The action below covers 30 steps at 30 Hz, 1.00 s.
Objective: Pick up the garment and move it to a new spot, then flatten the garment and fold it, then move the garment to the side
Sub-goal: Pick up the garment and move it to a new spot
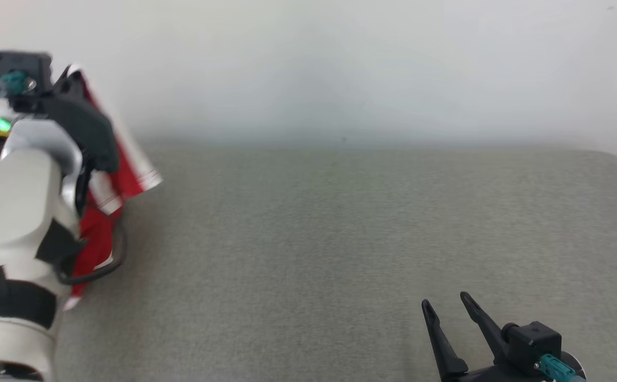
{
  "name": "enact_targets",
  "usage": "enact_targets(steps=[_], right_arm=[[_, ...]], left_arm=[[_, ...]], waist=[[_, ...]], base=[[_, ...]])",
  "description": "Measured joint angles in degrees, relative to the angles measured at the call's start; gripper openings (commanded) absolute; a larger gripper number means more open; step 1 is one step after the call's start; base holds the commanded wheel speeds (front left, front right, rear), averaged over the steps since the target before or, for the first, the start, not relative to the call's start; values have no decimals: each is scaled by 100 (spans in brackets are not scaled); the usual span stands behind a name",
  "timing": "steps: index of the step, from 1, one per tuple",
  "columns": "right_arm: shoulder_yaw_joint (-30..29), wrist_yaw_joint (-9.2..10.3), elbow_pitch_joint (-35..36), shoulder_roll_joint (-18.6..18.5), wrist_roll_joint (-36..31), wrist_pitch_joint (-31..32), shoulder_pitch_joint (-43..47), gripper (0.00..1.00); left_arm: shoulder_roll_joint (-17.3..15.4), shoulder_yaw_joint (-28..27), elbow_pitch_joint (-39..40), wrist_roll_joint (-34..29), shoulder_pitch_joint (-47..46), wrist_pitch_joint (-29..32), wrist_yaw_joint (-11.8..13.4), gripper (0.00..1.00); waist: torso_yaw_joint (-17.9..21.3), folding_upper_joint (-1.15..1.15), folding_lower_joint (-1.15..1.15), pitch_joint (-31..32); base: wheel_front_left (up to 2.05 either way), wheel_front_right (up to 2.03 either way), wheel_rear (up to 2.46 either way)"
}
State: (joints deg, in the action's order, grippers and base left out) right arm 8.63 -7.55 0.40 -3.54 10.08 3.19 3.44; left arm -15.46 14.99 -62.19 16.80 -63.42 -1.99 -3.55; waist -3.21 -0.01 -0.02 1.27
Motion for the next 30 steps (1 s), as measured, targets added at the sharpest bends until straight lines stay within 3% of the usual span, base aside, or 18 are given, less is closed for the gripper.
enact_targets(steps=[10,14,18,21,26,30], right_arm=[[-168,0,75,51,-44,35,109,100],[-194,0,145,54,-54,71,94,100],[-186,0,178,57,-56,85,79,100],[-158,0,189,56,-49,87,70,100],[-64,0,166,58,0,66,0,100],[31,0,107,59,40,29,-85,100]], left_arm=[[927,220,1268,454,-8,215,-277,0],[1151,365,1982,850,297,485,-336,0],[1223,491,2670,1279,827,780,-342,0],[1245,579,2884,1450,1372,977,-158,0],[1166,684,2709,1446,2107,1138,70,0],[991,705,2305,1243,2299,749,298,0]], waist=[[756,0,1,308],[1069,0,1,348],[1370,0,1,333],[1578,1,2,287],[1869,1,2,143],[2030,1,2,-19]], base=[[0,0,0],[0,0,0],[0,0,0],[0,0,0],[0,0,0],[0,0,0]])
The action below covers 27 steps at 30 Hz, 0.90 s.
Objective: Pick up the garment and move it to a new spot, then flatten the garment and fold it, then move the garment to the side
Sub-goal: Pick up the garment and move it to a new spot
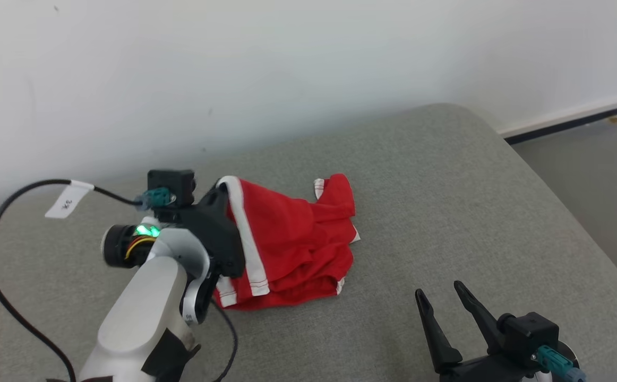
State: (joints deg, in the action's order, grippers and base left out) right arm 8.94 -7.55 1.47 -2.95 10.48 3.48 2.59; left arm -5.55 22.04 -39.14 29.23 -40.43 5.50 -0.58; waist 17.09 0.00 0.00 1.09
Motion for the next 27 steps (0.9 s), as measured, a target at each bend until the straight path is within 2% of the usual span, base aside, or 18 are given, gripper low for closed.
enact_targets(steps=[1,2,4,11,13,16,18,24,27], right_arm=[[16,0,-19,0,3,-5,-27,100],[29,0,-31,0,4,-15,-38,100],[54,0,-62,0,11,-23,-41,100],[51,0,-127,1,9,-21,-69,100],[40,0,-146,1,8,-16,-65,100],[38,0,-177,3,10,-23,-43,100],[11,0,-191,4,12,-44,2,100],[-100,0,-208,3,23,-48,165,100],[-99,0,-191,8,30,-49,188,100]], left_arm=[[-21,20,-107,-110,6,-143,87,67],[-21,7,-243,-154,9,-266,196,100],[-8,8,-497,-200,15,-472,315,100],[62,49,-1114,-199,20,-746,343,100],[56,137,-1277,-219,26,-740,300,100],[53,311,-1433,-270,171,-656,89,100],[49,415,-1437,-299,307,-655,-44,100],[148,612,-1118,-227,887,-829,-230,100],[190,591,-714,-155,1255,-1223,-80,100]], waist=[[34,0,0,-36],[64,0,0,-71],[111,0,0,-132],[53,0,0,-186],[-20,0,0,-162],[-151,0,0,-79],[-252,0,0,-14],[-589,0,0,184],[-701,0,0,313]], base=[[0,0,0],[0,0,0],[0,0,0],[0,0,0],[0,0,0],[0,0,0],[0,0,0],[0,0,0],[0,0,0]])
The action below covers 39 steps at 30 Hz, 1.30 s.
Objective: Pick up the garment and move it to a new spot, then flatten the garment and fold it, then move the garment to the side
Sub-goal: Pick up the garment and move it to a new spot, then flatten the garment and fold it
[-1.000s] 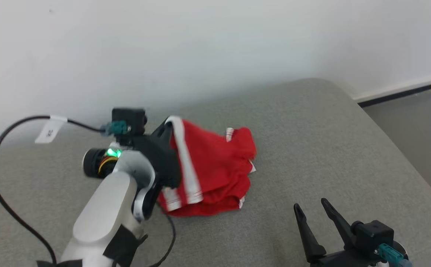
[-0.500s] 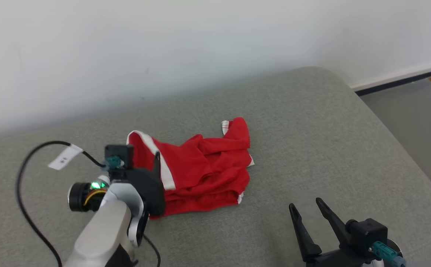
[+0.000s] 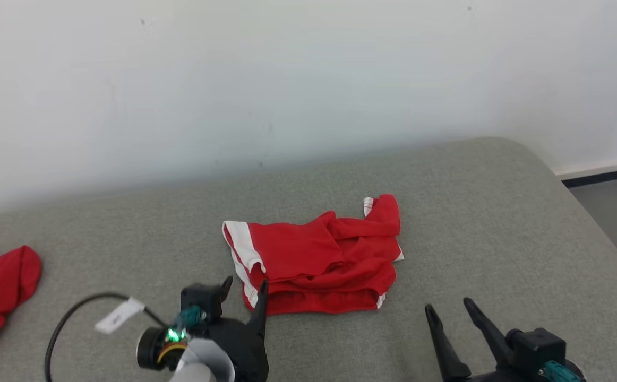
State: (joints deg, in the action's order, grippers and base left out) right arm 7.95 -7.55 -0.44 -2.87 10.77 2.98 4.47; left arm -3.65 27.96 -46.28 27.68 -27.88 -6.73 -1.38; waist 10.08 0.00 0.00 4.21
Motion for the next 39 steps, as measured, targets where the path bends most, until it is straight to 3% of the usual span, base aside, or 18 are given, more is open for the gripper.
enact_targets(steps=[5,9,11,17,21,28,39], right_arm=[[-158,0,77,-3,-22,-209,70,100],[-417,0,62,-1,-55,-413,201,100],[-544,0,7,0,-62,-571,267,100],[-669,0,-175,0,-68,-838,271,100],[-764,0,-301,-2,-37,-970,270,100],[-867,0,-464,-2,-141,-1067,272,100],[-781,0,-583,-1,-211,-1115,271,100]], left_arm=[[43,-172,948,230,814,-672,146,100],[-55,-421,1926,158,1456,-814,279,100],[-225,-878,2925,-124,1991,-828,347,100],[-319,-1561,4103,-670,2978,-832,138,100],[-303,-1896,4329,-862,3376,-832,-70,100],[-265,-2455,4472,-1183,3672,-832,-219,100],[-269,-2521,4216,-1678,3806,-832,-414,100]], waist=[[-183,0,0,136],[-367,0,0,191],[-512,0,0,220],[-757,0,0,262],[-878,0,0,291],[-1025,0,0,341],[-1189,0,0,342]], base=[[0,0,0],[0,0,0],[0,0,0],[0,0,0],[0,0,0],[0,0,0],[0,0,0]])
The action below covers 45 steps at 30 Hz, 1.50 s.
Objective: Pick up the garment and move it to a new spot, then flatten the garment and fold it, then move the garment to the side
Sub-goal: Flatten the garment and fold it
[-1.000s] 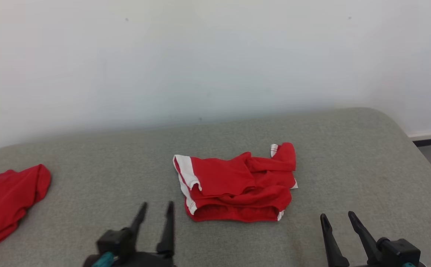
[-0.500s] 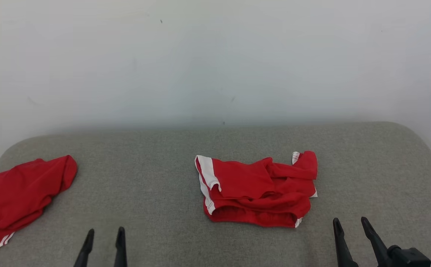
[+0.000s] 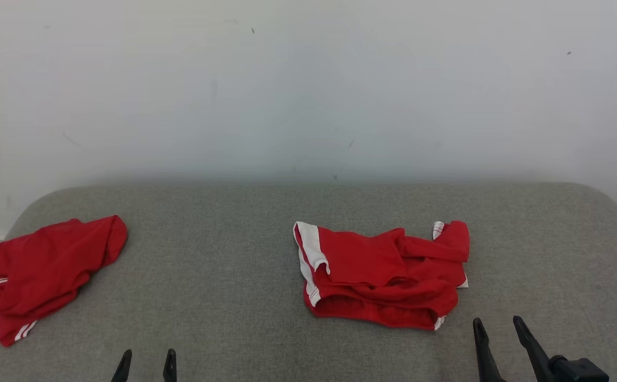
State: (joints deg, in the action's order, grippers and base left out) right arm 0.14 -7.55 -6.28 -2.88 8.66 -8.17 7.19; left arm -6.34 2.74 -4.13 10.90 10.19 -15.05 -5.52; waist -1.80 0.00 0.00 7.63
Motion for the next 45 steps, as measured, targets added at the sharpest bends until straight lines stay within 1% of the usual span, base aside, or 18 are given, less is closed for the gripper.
enact_targets(steps=[7,20,33,40,45], right_arm=[[-4,0,-74,1,38,55,-7,100],[-16,0,-144,0,40,60,-23,100],[48,0,-172,0,41,111,-45,100],[124,0,-136,1,18,178,-121,100],[127,0,-76,1,-76,260,-161,100]], left_arm=[[-1,-45,-495,87,-69,0,-62,100],[-4,-163,-678,191,-210,0,-152,100],[-15,-113,-857,267,-264,0,-164,100],[-13,78,-936,333,-317,0,-188,100],[23,454,-1102,417,-503,0,-189,100]], waist=[[-17,0,1,-27],[39,0,1,-50],[148,0,1,-60],[442,0,1,-90],[798,0,1,-136]], base=[[0,0,0],[0,0,0],[0,0,0],[0,0,0],[0,0,0]])
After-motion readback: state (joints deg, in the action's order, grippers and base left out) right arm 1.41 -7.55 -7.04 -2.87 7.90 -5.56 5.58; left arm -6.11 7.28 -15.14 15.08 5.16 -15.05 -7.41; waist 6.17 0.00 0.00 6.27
